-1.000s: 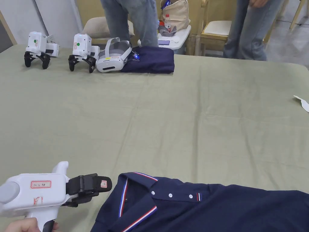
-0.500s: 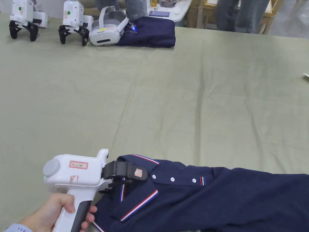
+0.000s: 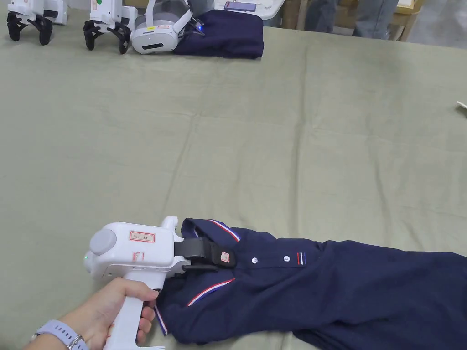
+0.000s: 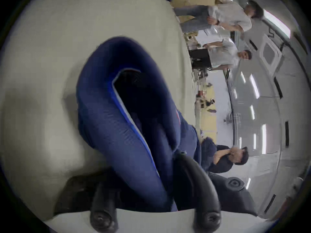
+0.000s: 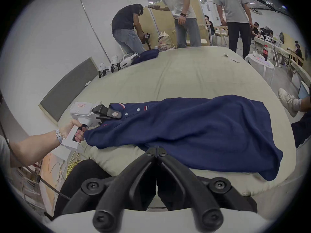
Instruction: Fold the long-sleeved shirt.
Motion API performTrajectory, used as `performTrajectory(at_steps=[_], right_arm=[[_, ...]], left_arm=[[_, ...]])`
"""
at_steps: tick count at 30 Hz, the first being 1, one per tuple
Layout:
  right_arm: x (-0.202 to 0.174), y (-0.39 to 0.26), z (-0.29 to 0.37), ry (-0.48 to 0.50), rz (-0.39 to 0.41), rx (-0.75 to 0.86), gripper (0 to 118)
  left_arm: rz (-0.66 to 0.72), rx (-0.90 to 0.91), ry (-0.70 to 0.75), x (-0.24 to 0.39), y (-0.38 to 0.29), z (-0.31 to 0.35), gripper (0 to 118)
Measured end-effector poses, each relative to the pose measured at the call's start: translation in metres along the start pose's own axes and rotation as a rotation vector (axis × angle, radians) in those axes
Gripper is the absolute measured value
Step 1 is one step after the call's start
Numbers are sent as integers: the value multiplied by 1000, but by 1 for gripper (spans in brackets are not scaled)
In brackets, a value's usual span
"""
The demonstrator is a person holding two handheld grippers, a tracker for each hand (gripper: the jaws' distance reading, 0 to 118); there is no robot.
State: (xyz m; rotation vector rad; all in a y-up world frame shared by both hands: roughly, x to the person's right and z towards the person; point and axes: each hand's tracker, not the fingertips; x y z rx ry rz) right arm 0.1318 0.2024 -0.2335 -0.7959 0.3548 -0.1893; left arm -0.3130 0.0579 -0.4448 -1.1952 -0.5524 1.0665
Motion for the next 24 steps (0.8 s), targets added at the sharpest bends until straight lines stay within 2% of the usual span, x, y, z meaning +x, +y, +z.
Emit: performTrajectory(at_steps=[1,4,7,10,16,20,24], right_arm=[[1,0,-1,-1,-5,-4,1],[1,0,-2,1,-12,-11,1],[-1,3,2,-11,1,-5,1],[0,8,13,-26,24,18,1],[13,13,27,-65,12,59,1],[18,11,30,-68,-14,71,1],[17,9,33,-63,-15,72,1]], left_arm=[[-69,-2,67,4,0,1,26],[-92,29,144,15,-7,2,24],[-187,58,246,39,-19,6,23],[-202,97,186,48,-26,33,22],[-329,190,305,68,-36,93,21],[-309,238,446,62,-29,141,21],[-221,308,566,56,-21,195,21]])
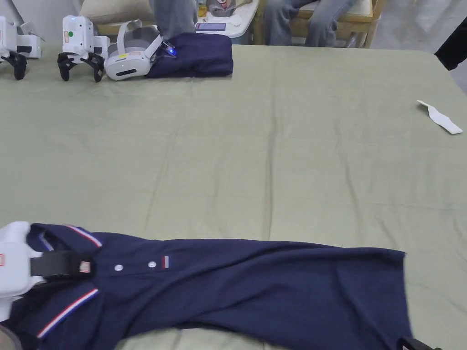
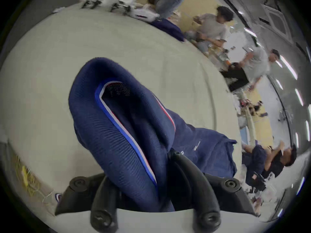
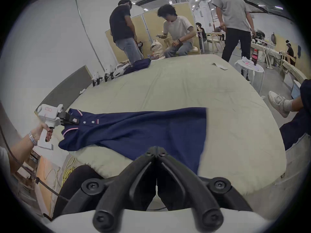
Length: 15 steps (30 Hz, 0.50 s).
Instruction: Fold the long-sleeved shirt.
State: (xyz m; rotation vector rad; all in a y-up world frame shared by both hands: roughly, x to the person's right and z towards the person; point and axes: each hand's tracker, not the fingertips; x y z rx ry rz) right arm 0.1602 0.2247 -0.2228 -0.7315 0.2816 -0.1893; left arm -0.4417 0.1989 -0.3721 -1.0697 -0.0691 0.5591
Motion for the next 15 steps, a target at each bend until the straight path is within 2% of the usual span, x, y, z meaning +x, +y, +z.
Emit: performTrajectory(at_steps=[1,4,11,15], right_arm=[[0,-1,1,1,-1,-1,1],[0,-4,3,10,-9,-3,1],[3,-11,13,31,-40,7,1],[9,-15,23,36,-59,23,1]], left_arm=[[1,-12,63,-15,11,13,21],[-6,-7,189,-9,23,44,21],[-48,-115,141,54,46,68,21],[-116,-195,25,134,30,47,21]])
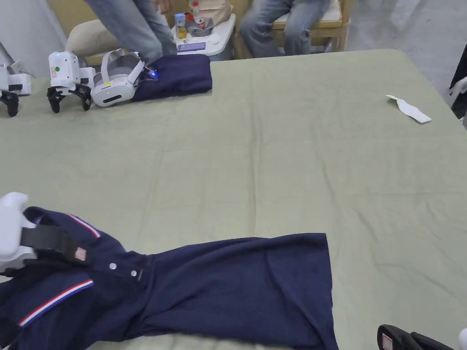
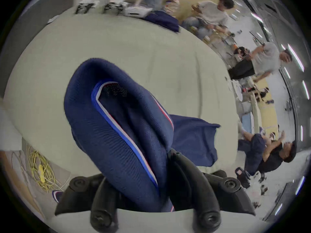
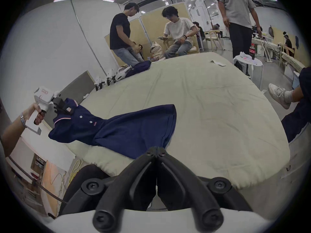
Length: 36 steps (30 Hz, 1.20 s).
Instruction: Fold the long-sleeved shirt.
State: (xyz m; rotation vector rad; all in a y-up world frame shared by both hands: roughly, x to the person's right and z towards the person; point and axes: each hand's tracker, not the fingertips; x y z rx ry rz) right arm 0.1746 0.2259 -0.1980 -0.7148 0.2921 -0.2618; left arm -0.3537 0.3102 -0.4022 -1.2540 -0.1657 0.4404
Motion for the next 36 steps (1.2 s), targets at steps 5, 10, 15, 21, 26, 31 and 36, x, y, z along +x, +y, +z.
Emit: performTrajectory(at_steps=[5,10,15,21,26,31,36], right_arm=[[19,-4,19,-12,-22,23,1],[47,-9,49,-78,-44,54,1],[78,-22,71,-143,-116,62,1],[102,-30,78,-171,-171,60,1],[106,-31,72,-139,-212,71,1],[96,-29,58,-111,-198,39,1],[85,-28,40,-99,-177,-5,1]], left_arm=[[-94,-117,-46,106,-12,-79,21],[-162,-172,13,171,-16,-166,25],[-116,-197,-124,230,-37,-203,50],[-148,-77,-404,251,-46,-154,53],[-198,186,-459,196,-42,-99,42],[-151,171,-197,130,-45,-119,12],[-29,6,-294,77,-44,-192,9]])
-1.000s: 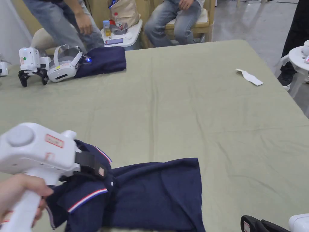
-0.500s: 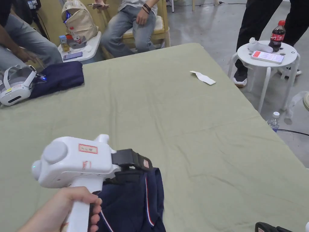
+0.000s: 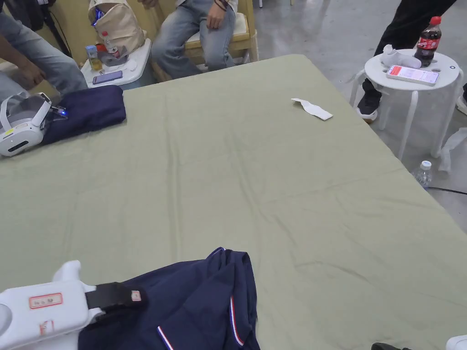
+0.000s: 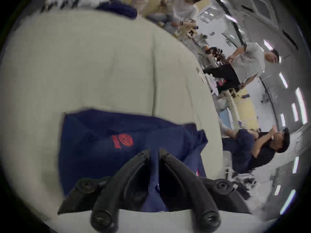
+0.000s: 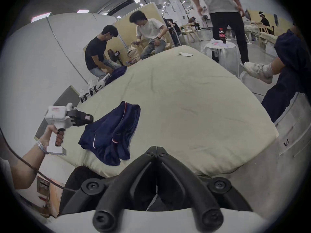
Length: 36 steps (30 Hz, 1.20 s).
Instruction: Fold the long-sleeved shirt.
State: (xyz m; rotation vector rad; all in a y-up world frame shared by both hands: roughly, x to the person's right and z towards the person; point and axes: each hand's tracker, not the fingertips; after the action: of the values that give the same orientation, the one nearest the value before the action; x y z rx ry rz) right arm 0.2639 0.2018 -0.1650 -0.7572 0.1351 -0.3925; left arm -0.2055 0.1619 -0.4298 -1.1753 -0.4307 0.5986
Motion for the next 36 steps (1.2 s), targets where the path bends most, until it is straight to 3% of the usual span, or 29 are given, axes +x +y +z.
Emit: performTrajectory(at_steps=[8,10,13,16,21,24,26,29,32,34,36], right_arm=[[-17,2,-11,4,42,-42,1],[-17,3,-12,6,47,-46,1],[-13,3,-16,9,45,-56,1],[-10,3,-17,12,31,-58,1],[-5,3,-13,13,15,-49,1],[-2,3,-11,3,16,-52,1],[-2,4,-8,-4,24,-46,1],[1,3,-7,1,6,-36,1],[1,2,-8,8,-5,-31,1],[-2,2,-11,16,-9,-34,1],[-7,3,-13,21,0,-44,1]], left_arm=[[26,-81,-307,18,-15,-66,8],[40,-189,-384,23,-21,-82,8],[-103,-243,-284,46,-38,-103,8],[-46,-364,-366,64,-58,-134,8],[-180,-394,-356,105,-86,-155,8],[-278,-381,-284,120,-90,-145,8],[-319,-326,-316,126,-84,-120,8],[-314,-183,-434,119,-61,-76,7],[-175,-108,-353,96,-37,-69,3],[-48,-156,-287,69,-29,-93,0],[-68,-266,-178,52,-34,-126,0]])
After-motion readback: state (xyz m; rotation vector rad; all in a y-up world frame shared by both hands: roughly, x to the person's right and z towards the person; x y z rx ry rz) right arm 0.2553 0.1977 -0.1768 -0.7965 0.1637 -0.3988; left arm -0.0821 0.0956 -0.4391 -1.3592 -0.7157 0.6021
